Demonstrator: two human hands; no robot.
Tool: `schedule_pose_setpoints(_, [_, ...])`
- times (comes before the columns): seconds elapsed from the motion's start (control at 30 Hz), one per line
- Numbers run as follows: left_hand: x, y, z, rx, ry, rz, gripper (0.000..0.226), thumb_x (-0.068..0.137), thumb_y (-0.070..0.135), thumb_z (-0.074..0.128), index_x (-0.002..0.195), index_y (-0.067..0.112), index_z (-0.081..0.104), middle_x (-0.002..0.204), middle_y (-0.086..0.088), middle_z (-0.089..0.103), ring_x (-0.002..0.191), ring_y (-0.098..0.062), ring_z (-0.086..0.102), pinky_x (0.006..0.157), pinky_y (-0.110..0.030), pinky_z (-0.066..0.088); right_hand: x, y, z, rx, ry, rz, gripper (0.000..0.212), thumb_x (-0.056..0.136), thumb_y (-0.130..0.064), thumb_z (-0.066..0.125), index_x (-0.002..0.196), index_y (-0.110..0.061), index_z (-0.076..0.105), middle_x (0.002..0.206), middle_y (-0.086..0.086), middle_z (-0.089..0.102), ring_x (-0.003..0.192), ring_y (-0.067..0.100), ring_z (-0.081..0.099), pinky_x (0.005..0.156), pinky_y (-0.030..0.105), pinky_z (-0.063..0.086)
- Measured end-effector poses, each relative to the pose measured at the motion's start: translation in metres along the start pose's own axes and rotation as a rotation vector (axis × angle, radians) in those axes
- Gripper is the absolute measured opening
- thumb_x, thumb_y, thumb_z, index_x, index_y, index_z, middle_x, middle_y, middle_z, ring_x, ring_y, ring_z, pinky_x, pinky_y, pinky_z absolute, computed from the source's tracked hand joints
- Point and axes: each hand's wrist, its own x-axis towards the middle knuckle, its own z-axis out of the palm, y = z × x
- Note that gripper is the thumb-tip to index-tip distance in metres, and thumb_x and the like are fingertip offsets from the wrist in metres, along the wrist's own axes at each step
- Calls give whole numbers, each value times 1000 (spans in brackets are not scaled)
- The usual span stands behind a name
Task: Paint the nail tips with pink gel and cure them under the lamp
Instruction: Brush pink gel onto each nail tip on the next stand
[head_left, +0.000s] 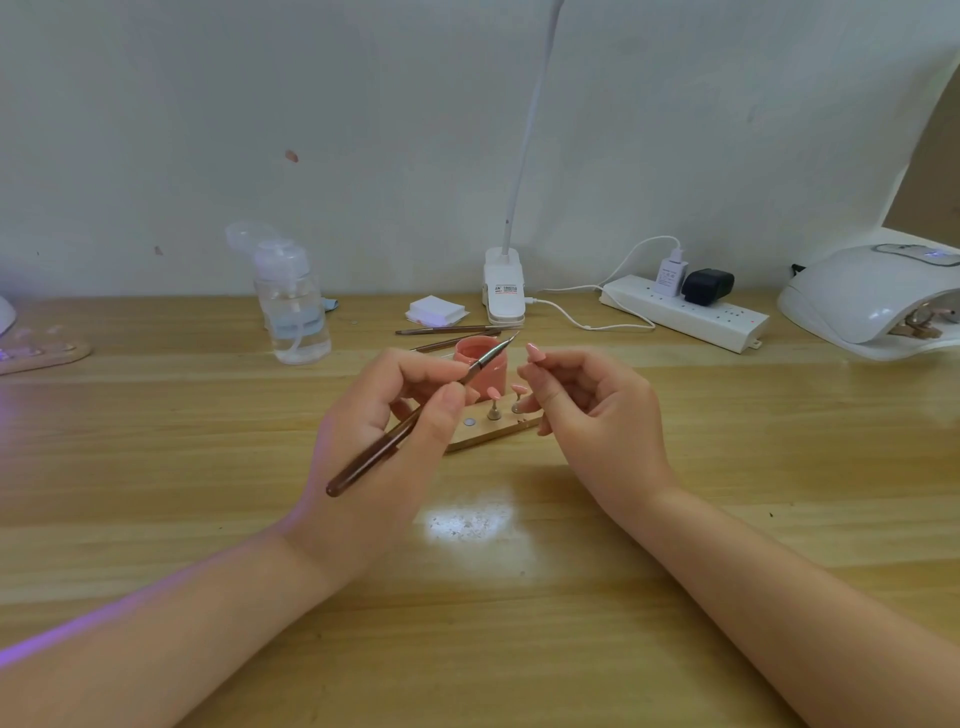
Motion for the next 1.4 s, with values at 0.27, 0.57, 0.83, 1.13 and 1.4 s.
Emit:
schedule_pose_setpoints(0.27, [0,-5,-4,17,-13,18,13,87,33,53,87,25,63,81,6,72,82,-9,67,76,-21,50,0,-2,-2,-16,19,27,11,89,-10,67,97,-16,69,77,2,72,70,16,71,56,24,54])
schedule_pose_setpoints(0.57, [16,-30,-5,-238,190,-377,14,97,26,58,88,32,67,89,11,74,96,-6,66,96,-52,50,1,-7,0,-122,3,39,12,84,-16,73,82,-27,69,77,-6,72,66,21,69,53,24,47])
schedule_pose_setpoints(0.83, [18,-31,0,-359,175,-434,10,96,18,57,92,20,65,82,12,72,90,-4,68,91,-48,53,2,1,10,-397,-129,27,15,83,-28,72,70,-23,71,50,-10,48,49,5,40,53,21,33])
schedule_pose_setpoints(1.13, [12,-27,4,-391,107,-405,14,96,18,56,88,22,66,83,11,72,92,-6,68,88,-48,55,-2,7,12,-606,-154,71,12,82,-30,68,70,-29,69,46,-21,50,51,2,47,53,23,35])
schedule_pose_setpoints(1.4, [12,-27,5,-372,159,-427,12,96,19,58,88,21,66,81,10,72,90,-7,67,90,-52,55,1,4,14,-652,-211,50,10,86,-25,69,83,-21,78,47,-16,43,60,-25,46,58,5,35])
